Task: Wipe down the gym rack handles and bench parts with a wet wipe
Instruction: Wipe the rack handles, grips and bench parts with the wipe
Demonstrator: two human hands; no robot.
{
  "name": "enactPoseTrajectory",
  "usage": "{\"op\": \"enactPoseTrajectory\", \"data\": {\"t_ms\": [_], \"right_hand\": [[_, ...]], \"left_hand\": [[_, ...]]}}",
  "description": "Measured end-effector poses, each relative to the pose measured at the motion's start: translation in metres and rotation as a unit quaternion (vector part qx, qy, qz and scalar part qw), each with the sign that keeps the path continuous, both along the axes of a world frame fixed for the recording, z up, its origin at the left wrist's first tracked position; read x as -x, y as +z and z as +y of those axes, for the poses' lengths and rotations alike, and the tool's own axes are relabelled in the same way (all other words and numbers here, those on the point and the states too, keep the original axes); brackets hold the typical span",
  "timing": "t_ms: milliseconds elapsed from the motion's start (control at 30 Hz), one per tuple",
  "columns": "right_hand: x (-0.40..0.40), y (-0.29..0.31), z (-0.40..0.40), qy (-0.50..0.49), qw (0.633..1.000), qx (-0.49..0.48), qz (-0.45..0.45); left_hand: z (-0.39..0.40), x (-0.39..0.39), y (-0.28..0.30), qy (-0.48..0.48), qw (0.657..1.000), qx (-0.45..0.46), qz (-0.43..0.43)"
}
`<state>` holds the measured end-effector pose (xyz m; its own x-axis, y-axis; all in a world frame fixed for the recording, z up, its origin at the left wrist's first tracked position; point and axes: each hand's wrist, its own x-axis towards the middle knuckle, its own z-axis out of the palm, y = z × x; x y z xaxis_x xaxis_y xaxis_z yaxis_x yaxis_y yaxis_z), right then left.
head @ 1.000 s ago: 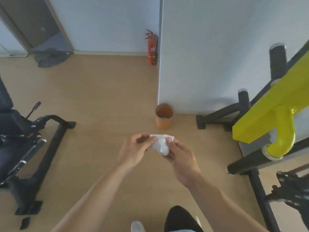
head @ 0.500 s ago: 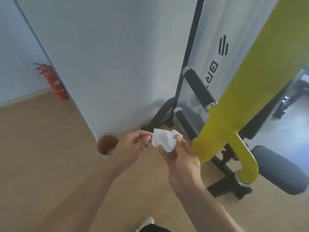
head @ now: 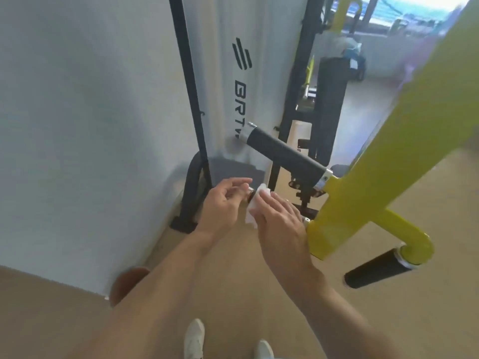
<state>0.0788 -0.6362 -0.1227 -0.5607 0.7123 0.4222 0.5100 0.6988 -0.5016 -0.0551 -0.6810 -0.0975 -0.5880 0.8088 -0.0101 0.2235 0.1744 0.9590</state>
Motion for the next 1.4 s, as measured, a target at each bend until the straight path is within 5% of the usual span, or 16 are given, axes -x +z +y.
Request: {"op": "enactPoseTrajectory", "data": {"t_ms": [167,333,500,700,1033,1233,1400], "right_hand": [[0.016,0.024,0.001,-0.109,0.982,0.023,-0.155],[0.048,0.043,-0.003,-0.114,0.972,0.007,-0.204],[0.018,0.064,-0.009,-0.2,0.924,0.007,-0.326],[0.036,0.036,-0.008,-0.122,0.963,-0.005,-0.241],[0.032,0.036,-0.002,-0.137,0.979,-0.046,-0.146],[0.01,0.067,-0.005,-0.164,0.919,-0.06,-0.353],[0.027,0.044,0.005,-0.125,0.945,-0.074,-0.293]], "left_hand": [[0.006,0.031,-0.02,-0.104,0.994,-0.018,-0.01],[0.012,0.049,-0.027,-0.185,0.981,-0.053,-0.026],[0.013,0.053,-0.031,-0.215,0.974,-0.058,-0.03],[0.019,0.053,-0.035,-0.219,0.969,-0.102,-0.055],[0.026,0.067,-0.037,-0.244,0.96,-0.141,0.011],[0.03,0.066,-0.039,-0.235,0.963,-0.127,0.016],[0.033,0.065,-0.037,-0.241,0.962,-0.126,0.002]]}}
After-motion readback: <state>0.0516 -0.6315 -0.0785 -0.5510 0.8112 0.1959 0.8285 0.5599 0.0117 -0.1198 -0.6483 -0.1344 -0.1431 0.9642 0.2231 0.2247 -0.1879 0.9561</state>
